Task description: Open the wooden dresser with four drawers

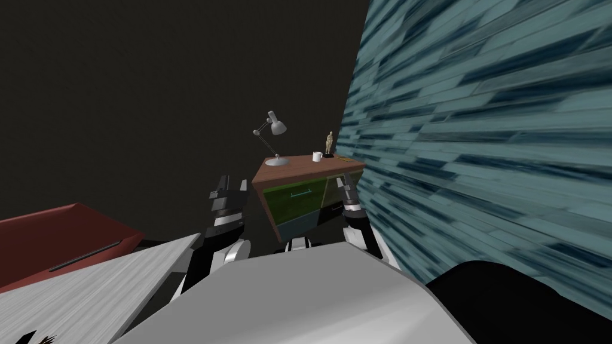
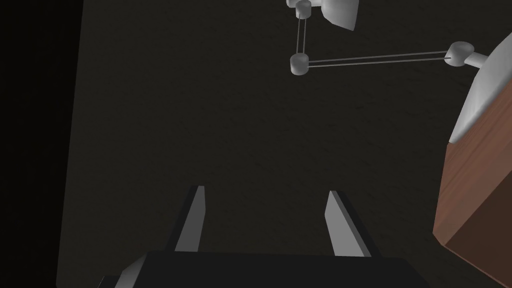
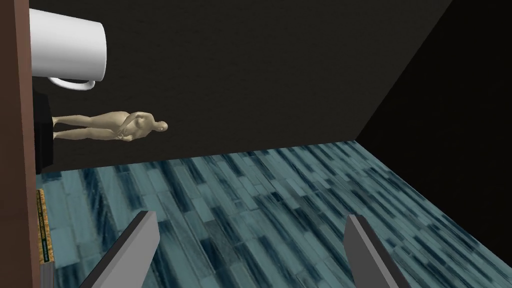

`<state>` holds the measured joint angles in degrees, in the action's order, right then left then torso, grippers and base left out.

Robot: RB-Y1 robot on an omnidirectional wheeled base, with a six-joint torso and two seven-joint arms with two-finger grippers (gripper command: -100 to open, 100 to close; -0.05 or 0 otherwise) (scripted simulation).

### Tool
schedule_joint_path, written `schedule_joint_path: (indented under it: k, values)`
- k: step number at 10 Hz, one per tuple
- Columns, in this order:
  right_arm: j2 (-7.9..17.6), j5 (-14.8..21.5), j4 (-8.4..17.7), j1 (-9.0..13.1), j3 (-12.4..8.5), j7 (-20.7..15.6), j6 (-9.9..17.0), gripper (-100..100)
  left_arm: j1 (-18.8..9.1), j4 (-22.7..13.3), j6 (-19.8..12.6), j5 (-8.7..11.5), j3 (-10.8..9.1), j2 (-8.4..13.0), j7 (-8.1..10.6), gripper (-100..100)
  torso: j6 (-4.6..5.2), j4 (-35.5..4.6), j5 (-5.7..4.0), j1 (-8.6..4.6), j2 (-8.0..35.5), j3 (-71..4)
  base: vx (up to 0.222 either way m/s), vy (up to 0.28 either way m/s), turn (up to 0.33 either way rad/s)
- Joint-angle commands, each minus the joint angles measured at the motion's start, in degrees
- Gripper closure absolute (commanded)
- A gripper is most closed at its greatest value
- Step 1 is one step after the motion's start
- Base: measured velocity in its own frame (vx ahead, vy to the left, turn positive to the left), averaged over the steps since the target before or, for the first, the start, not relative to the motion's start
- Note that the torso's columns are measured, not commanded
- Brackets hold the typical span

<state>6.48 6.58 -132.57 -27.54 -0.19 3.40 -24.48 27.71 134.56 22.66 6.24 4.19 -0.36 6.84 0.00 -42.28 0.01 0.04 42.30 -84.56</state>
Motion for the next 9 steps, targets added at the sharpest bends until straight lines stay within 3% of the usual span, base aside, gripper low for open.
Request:
schedule_joint_path:
  k: [1,6,9]
  values:
    - [1.78,4.49,1.93,1.39,1.77,-1.49,1.01,-100,0.0,0.0,0.0,0.0,0.0,0.0,0.0,0,0.0,0.0,-0.02,-0.05,0.0,0.0,-0.007,0.03,-0.024]
    - [3.52,12.04,4.28,3.51,4.11,-3.41,2.81,-100,0.0,0.0,0.0,0.0,0.0,0.0,0.0,0,0.0,-0.01,-0.01,-0.01,0.01,0.0,-0.006,0.026,-0.018]
    - [4.87,17.36,6.93,5.94,6.77,-5.62,4.88,-100,0.0,0.0,0.0,0.0,0.0,0.0,0.0,0,0.0,0.0,-0.02,-0.05,-0.03,-0.02,-0.006,0.033,-0.023]
